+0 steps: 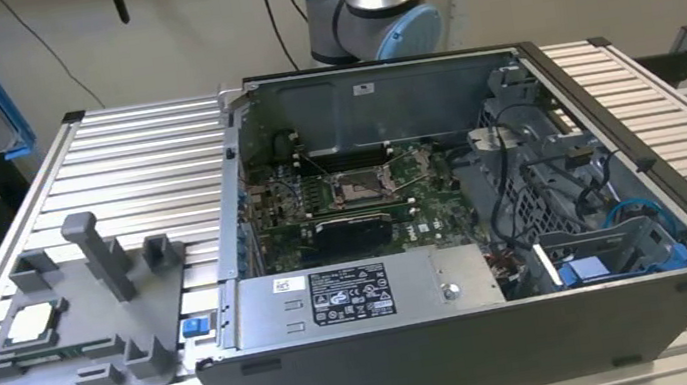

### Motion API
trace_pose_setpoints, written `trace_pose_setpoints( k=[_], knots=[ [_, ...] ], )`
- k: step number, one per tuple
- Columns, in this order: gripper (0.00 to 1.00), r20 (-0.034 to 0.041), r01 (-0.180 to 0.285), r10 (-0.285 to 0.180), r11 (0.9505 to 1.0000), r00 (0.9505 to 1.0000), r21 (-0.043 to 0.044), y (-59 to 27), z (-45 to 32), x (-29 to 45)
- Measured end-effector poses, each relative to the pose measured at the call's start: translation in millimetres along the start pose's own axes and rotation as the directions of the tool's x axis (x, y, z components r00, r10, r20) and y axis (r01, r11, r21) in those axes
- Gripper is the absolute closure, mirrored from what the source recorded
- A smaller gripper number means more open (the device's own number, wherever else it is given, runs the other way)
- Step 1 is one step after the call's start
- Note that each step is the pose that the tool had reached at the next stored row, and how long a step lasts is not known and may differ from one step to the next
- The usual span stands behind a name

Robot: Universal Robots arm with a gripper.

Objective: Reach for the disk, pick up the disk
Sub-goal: 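Pick up the disk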

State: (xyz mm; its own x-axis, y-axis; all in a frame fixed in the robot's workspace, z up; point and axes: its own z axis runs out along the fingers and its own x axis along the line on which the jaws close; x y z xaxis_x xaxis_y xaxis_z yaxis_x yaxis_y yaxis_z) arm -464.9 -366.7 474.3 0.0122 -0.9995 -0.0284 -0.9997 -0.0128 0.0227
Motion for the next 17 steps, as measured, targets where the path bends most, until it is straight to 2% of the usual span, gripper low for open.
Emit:
trace_pose_setpoints(
  k=[6, 14, 17],
  knots=[
    [1.00, 0.0000, 0.000, 0.000, 1.0000, 1.0000, 0.0001, 0.8, -9.5, -0.3],
    [1.00, 0.0001, 0.000, 0.000, 1.0000, 1.0000, 0.0002, 0.8, -9.5, -0.3],
    [1.00, 0.0000, 0.000, 0.000, 1.0000, 1.0000, 0.0001, -3.4, -9.6, -0.2]
  ],
)
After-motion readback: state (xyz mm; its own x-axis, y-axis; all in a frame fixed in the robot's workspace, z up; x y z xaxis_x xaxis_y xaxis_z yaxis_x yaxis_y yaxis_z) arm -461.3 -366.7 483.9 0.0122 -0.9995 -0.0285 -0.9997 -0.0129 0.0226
